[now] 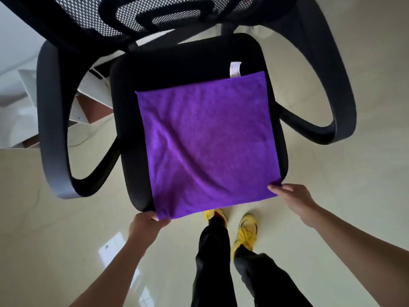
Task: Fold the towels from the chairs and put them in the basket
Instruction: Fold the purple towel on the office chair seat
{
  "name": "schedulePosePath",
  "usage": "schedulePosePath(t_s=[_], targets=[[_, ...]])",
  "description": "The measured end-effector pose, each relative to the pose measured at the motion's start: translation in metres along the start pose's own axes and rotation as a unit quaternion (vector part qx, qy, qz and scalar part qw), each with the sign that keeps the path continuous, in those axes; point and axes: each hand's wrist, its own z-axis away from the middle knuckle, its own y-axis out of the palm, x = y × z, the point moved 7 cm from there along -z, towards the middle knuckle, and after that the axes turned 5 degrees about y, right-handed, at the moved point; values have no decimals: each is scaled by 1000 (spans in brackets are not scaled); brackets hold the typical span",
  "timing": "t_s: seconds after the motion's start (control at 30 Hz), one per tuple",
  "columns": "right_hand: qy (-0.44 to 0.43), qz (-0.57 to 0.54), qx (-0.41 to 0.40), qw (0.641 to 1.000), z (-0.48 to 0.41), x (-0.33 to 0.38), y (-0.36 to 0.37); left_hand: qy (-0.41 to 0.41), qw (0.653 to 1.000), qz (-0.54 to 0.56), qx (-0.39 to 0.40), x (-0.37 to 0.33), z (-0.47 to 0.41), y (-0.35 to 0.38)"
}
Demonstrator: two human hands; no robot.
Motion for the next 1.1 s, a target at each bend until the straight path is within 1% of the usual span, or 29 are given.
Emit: schedulePosePath(t_s=[0.03, 0.13, 0.23, 0.3, 0.37, 0.47, 0.57, 0.67, 0.83, 0.97, 1.1], targets=[[13, -2, 22, 1000, -2, -6, 2, -8, 1000, 17, 6, 6, 3, 3], [15, 4, 69, 998, -5, -21, 7, -36, 996, 83, 3, 18, 7, 10], [8, -12, 79, 997, -5, -25, 3, -49, 991, 123, -22, 29, 3, 11], [1, -29, 82, 996, -3, -27, -4, -75, 979, 183, -40, 34, 9, 10], [-8, -57, 87, 995, 2, -30, -12, -101, 958, 265, -40, 38, 24, 15], [-20, -92, 87, 992, 21, -35, -23, -123, 912, 391, -32, 41, 56, 27], [-11, -126, 77, 989, 33, -48, -32, -151, 872, 465, -43, 53, 84, 40], [2, -148, 66, 987, 48, -65, -42, -167, 849, 499, -48, 65, 112, 54], [21, -206, 71, 976, 69, -79, -49, -159, 857, 488, -42, 65, 141, 54], [-17, -289, 72, 954, 87, -42, -52, -105, 862, 494, -45, 38, 139, 26], [-60, -345, 98, 931, 100, 20, -55, -48, 846, 529, -49, -3, 122, -11]])
